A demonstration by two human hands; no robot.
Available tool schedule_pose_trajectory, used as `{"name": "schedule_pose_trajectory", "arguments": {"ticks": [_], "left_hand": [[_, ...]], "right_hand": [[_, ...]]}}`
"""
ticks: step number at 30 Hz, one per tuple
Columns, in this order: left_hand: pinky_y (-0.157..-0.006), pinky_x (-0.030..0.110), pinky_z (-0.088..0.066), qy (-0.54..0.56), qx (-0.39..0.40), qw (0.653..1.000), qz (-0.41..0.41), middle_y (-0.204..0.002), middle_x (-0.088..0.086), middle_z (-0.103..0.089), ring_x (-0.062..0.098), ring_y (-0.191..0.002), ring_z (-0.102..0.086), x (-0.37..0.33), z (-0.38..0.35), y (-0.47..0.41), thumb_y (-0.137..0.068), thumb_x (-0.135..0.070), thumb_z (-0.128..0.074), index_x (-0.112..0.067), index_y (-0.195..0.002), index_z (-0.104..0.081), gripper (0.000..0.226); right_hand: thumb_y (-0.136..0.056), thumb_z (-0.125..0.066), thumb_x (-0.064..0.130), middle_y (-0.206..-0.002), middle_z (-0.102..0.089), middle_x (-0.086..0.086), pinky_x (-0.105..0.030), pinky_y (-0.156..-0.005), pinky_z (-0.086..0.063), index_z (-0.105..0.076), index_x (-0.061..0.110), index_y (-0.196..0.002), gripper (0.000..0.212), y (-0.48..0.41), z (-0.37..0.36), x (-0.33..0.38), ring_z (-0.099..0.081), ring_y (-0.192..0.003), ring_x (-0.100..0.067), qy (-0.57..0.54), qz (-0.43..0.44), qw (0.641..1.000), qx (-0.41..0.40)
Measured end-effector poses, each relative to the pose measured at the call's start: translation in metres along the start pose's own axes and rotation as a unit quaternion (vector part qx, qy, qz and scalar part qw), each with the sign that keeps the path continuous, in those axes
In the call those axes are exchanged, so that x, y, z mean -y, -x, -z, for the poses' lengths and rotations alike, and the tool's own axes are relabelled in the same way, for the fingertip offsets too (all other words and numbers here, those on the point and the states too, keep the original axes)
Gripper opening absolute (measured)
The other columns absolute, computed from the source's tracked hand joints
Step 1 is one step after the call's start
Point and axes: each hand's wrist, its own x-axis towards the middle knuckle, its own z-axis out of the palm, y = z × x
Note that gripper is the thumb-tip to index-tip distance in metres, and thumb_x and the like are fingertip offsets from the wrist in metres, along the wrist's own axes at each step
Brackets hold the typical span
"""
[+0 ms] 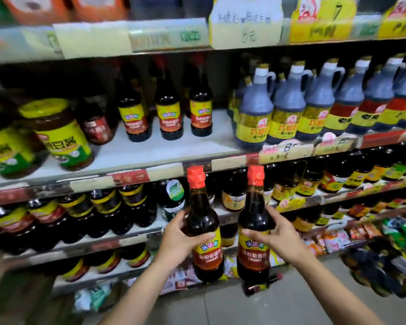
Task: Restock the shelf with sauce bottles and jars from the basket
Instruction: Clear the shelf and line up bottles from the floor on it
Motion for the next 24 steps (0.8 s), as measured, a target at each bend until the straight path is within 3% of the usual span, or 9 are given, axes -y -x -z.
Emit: {"name": "schedule_pose_trajectory", "arguments": {"ticks": [3,6,9,12,17,20,24], "left_hand": [[-0.059,0.008,-0.048,0.004,-0.021,1.000,-0.006,-0.088,-0.019,-0.069,-0.012,-0.080,-0.063,-0.005,0.033,0.000,-0.055,-0.006,-0.085,-0.031,-0.096,-0.058,0.055],[-0.061,0.012,-0.050,0.007,-0.039,0.999,-0.013,-0.084,-0.017,-0.071,-0.005,-0.080,-0.066,-0.016,0.062,0.001,-0.055,-0.009,-0.085,-0.032,-0.092,-0.061,0.050],[-0.062,0.015,-0.052,0.020,-0.046,0.999,-0.009,-0.084,-0.016,-0.073,0.000,-0.080,-0.068,-0.029,0.083,-0.001,-0.046,-0.025,-0.086,-0.030,-0.092,-0.064,0.051],[-0.061,0.015,-0.052,0.022,-0.041,0.999,-0.007,-0.087,-0.015,-0.073,0.002,-0.081,-0.068,-0.047,0.099,-0.005,-0.037,-0.038,-0.085,-0.033,-0.089,-0.067,0.055],[-0.065,0.021,-0.052,0.023,-0.062,0.998,-0.020,-0.090,-0.005,-0.074,0.010,-0.083,-0.069,-0.076,0.116,-0.021,-0.033,-0.039,-0.085,-0.025,-0.092,-0.068,0.063],[-0.063,0.019,-0.052,0.026,-0.076,0.996,-0.034,-0.087,-0.003,-0.074,0.011,-0.079,-0.069,-0.097,0.121,-0.034,-0.037,-0.032,-0.084,-0.022,-0.089,-0.070,0.055],[-0.057,0.016,-0.051,0.016,-0.074,0.997,-0.034,-0.080,-0.006,-0.074,0.009,-0.072,-0.070,-0.126,0.125,-0.056,-0.047,-0.024,-0.081,-0.022,-0.088,-0.069,0.043]], "right_hand": [[-0.045,-0.081,0.055,-0.105,-0.064,0.024,-0.019,-0.080,-0.049,-0.056,0.040,-0.109,0.071,-0.009,-0.025,0.019,-0.059,-0.099,0.009,0.003,0.019,1.000,0.019],[-0.048,-0.082,0.054,-0.108,-0.068,0.009,-0.029,-0.085,-0.052,-0.058,0.028,-0.115,0.076,-0.021,-0.049,0.041,-0.062,-0.103,-0.008,0.003,0.042,0.997,0.062],[-0.050,-0.083,0.047,-0.101,-0.072,0.009,-0.022,-0.075,-0.054,-0.057,0.026,-0.113,0.072,-0.035,-0.066,0.061,-0.067,-0.095,-0.009,-0.013,0.050,0.993,0.108],[-0.050,-0.084,0.042,-0.097,-0.073,0.005,-0.026,-0.075,-0.055,-0.060,0.026,-0.108,0.065,-0.053,-0.078,0.080,-0.068,-0.091,-0.011,-0.022,0.052,0.990,0.126],[-0.047,-0.084,0.043,-0.094,-0.073,0.002,-0.021,-0.067,-0.054,-0.062,0.024,-0.103,0.063,-0.088,-0.080,0.111,-0.070,-0.085,-0.013,-0.049,0.065,0.985,0.155],[-0.048,-0.086,0.039,-0.094,-0.073,0.000,-0.024,-0.067,-0.055,-0.061,0.024,-0.102,0.062,-0.109,-0.077,0.129,-0.071,-0.084,-0.018,-0.072,0.074,0.978,0.182],[-0.055,-0.084,0.030,-0.088,-0.074,0.006,-0.016,-0.059,-0.052,-0.061,0.027,-0.101,0.052,-0.138,-0.077,0.154,-0.071,-0.078,-0.014,-0.083,0.087,0.970,0.212]]}}
